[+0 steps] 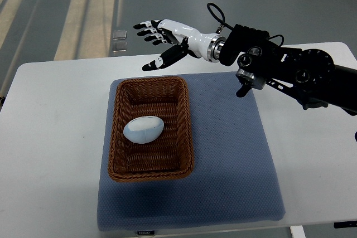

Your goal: Place blue toy in brown basket

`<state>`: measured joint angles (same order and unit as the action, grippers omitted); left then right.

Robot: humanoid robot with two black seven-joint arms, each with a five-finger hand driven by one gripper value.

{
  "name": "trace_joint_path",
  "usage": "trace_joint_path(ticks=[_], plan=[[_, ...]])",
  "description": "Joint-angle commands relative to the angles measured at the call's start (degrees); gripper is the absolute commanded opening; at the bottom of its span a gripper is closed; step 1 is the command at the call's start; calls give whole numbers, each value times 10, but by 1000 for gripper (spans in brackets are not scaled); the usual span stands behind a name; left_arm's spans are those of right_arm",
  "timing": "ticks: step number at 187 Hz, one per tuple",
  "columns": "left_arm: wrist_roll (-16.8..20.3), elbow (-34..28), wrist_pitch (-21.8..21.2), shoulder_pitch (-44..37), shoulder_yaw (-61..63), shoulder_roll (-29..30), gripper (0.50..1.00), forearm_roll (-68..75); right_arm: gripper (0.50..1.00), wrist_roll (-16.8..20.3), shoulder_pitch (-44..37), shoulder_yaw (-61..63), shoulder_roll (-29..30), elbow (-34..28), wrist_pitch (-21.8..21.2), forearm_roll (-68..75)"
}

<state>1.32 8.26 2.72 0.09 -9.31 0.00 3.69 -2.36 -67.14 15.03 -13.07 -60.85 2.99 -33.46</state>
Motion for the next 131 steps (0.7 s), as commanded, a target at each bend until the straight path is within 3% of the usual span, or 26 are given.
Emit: trace_joint_path(ticks=[1, 48, 131], plan=[[0, 0, 0, 0, 0, 0, 1000, 0, 911, -4, 52, 89, 2, 32, 1, 13], [0, 0, 0, 0, 0, 0, 1000, 0, 911, -15, 146, 294, 8, 76, 2, 45], [0, 0, 0, 0, 0, 0, 1000, 0, 911, -64, 259, 401, 8, 129, -7, 168]])
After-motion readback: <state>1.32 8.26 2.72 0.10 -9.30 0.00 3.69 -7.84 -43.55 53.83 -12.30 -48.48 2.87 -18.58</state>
